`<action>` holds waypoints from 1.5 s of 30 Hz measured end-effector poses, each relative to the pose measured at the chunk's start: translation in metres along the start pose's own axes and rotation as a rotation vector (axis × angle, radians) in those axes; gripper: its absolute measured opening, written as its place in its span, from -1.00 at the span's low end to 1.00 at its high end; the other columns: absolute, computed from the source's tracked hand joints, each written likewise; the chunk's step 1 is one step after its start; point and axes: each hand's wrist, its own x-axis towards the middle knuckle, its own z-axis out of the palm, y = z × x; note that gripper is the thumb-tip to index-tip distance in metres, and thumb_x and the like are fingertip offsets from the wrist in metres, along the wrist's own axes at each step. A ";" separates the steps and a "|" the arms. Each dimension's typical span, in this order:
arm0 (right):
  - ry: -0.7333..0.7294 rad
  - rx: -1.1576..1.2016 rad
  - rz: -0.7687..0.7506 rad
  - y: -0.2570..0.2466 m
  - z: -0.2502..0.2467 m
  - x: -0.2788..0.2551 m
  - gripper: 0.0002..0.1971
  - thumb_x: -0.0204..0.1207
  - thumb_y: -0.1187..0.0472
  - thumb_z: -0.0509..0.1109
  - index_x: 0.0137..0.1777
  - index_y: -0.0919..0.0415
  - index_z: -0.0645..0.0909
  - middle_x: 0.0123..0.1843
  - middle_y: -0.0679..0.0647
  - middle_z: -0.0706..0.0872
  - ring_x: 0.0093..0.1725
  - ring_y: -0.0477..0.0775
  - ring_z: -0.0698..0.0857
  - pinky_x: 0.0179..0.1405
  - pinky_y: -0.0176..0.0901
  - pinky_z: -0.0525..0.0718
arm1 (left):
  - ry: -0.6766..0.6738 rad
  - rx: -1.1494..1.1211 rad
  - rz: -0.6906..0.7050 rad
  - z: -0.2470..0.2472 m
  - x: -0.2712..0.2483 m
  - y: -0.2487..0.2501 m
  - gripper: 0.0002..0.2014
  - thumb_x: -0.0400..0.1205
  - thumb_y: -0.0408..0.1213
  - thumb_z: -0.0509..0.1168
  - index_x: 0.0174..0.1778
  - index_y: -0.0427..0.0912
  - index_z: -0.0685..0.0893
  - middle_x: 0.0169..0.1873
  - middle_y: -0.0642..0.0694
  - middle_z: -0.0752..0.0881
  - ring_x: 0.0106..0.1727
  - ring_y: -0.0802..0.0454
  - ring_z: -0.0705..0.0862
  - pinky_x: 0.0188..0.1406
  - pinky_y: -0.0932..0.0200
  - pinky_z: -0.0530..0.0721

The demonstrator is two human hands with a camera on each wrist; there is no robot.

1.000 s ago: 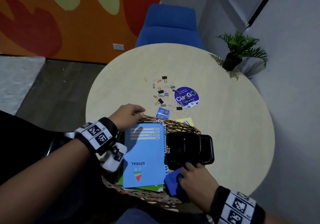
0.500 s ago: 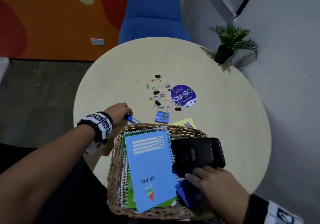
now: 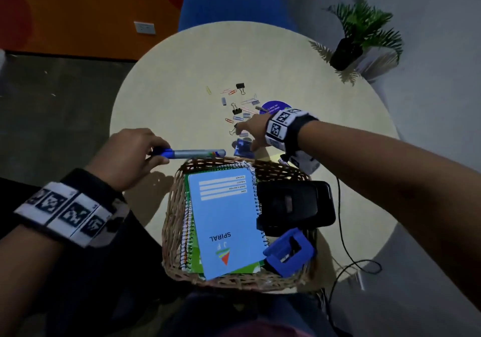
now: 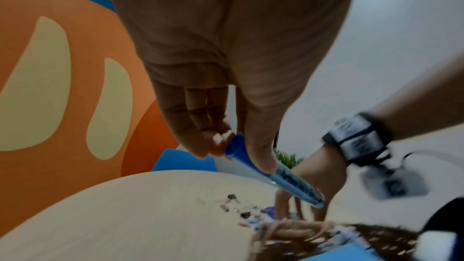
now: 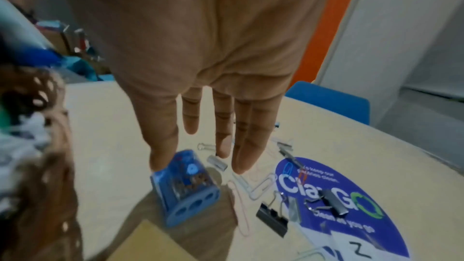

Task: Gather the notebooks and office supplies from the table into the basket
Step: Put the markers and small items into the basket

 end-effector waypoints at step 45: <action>0.172 0.249 -0.300 -0.060 0.118 -0.182 -0.55 0.44 0.24 0.39 0.33 0.08 0.42 0.20 0.14 0.60 0.09 0.26 0.63 -0.22 -0.02 0.52 | -0.550 -0.104 0.536 0.077 -0.097 0.189 -0.39 0.63 -0.34 0.09 0.59 0.21 0.17 0.42 -0.04 0.39 0.31 -0.17 0.56 0.19 0.00 0.54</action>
